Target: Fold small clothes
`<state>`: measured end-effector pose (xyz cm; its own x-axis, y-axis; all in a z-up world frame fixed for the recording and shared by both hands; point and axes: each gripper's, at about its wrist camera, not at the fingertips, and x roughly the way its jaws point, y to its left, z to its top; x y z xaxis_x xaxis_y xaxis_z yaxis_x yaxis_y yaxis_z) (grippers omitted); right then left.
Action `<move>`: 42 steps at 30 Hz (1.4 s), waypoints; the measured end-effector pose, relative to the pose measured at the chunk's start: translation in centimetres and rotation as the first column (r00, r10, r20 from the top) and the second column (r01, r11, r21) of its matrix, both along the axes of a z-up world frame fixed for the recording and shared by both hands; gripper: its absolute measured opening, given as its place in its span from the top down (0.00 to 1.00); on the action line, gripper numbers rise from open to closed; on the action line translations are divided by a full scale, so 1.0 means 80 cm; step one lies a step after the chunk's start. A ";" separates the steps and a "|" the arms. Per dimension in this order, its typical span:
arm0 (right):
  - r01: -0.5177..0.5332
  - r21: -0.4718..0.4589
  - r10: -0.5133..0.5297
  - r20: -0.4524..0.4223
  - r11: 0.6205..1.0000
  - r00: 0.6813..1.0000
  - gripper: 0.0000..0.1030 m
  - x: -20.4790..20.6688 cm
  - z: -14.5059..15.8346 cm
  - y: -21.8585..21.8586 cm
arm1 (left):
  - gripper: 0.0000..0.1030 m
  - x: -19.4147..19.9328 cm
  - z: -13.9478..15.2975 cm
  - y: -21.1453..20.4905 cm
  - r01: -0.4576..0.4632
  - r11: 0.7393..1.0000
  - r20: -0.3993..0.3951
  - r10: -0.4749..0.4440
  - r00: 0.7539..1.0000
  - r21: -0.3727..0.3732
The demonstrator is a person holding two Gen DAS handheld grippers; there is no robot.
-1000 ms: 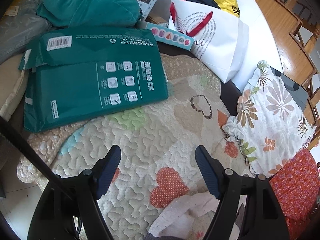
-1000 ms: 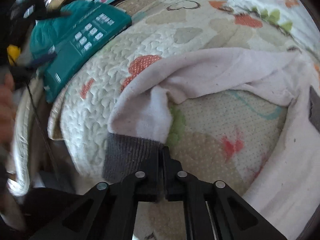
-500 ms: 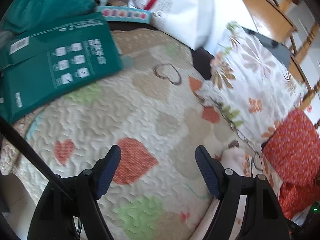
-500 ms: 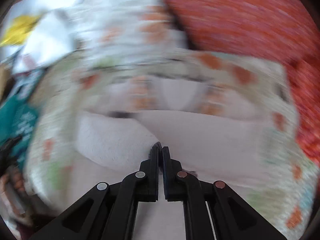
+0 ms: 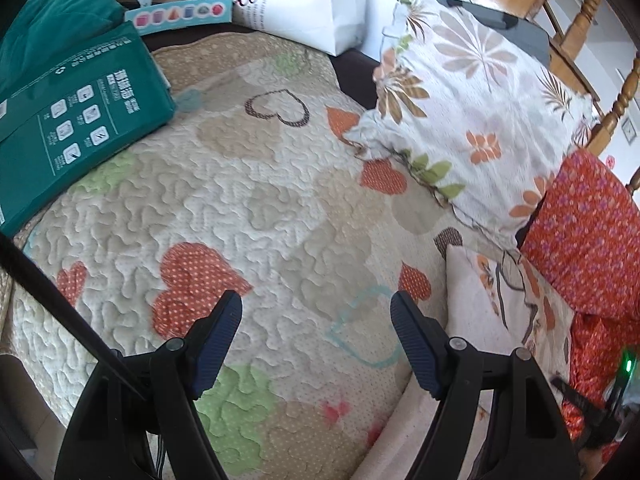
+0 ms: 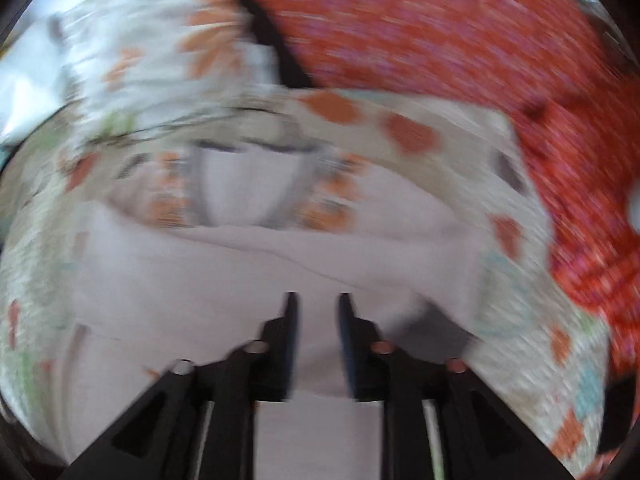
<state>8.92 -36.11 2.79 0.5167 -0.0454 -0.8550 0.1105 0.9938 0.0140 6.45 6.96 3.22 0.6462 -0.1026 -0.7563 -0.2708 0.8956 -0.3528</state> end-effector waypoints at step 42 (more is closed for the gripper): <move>0.204 -0.019 -0.203 -0.214 0.979 0.955 0.61 0.006 -0.045 -0.145 | 0.27 0.018 -0.002 -0.020 0.067 0.997 -0.024 -0.068 0.997 -0.023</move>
